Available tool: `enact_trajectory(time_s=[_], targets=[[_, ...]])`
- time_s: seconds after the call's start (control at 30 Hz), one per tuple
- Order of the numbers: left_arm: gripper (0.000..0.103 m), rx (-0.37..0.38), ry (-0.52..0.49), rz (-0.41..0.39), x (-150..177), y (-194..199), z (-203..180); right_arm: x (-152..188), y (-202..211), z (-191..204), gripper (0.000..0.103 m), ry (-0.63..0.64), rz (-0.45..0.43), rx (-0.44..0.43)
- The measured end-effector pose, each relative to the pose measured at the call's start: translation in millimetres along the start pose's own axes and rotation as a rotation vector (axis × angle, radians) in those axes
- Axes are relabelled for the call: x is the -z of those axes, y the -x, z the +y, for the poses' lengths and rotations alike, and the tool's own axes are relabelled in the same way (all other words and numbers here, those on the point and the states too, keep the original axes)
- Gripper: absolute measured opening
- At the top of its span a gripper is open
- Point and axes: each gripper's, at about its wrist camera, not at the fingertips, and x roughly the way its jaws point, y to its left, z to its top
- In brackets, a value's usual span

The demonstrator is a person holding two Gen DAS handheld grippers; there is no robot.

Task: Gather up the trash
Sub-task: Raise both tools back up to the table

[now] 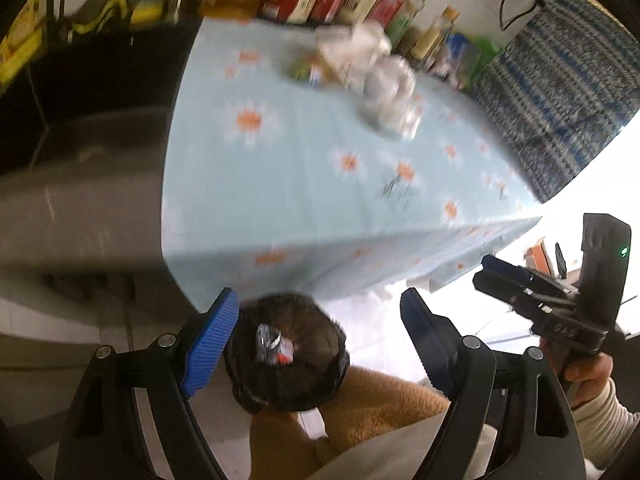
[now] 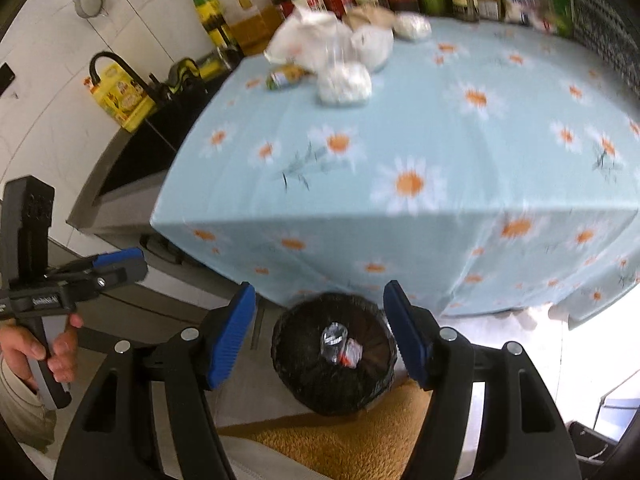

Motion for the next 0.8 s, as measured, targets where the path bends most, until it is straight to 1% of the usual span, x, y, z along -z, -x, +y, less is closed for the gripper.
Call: enact_trajectory(time_s=[0.13, 0.3, 0.4, 0.5, 0.6, 0.8], targets=[[0.081, -0.017, -0.031, -0.069, -27, 16, -11, -22, 3, 1, 0.070, 0.029, -0.032, -0.004], [0.081, -0.033, -0.025, -0.108, -56, 20, -21, -53, -4, -3, 0.070, 0.081, -0.054, -0.016], [0.081, -0.052, -0.012, -0.133, -74, 20, -28, -76, -13, -12, 0.070, 0.093, -0.053, -0.033], [0.081, -0.064, 0.003, -0.137, -84, 19, -31, -96, -23, -19, 0.070, 0.107, -0.041, -0.042], [0.081, -0.079, 0.016, -0.140, -97, 15, -35, -114, -30, -24, 0.071, 0.124, -0.036, -0.071], [0.081, -0.119, 0.056, -0.141, -118, 4, -42, -141, -58, -34, 0.072, 0.154, 0.005, -0.115]])
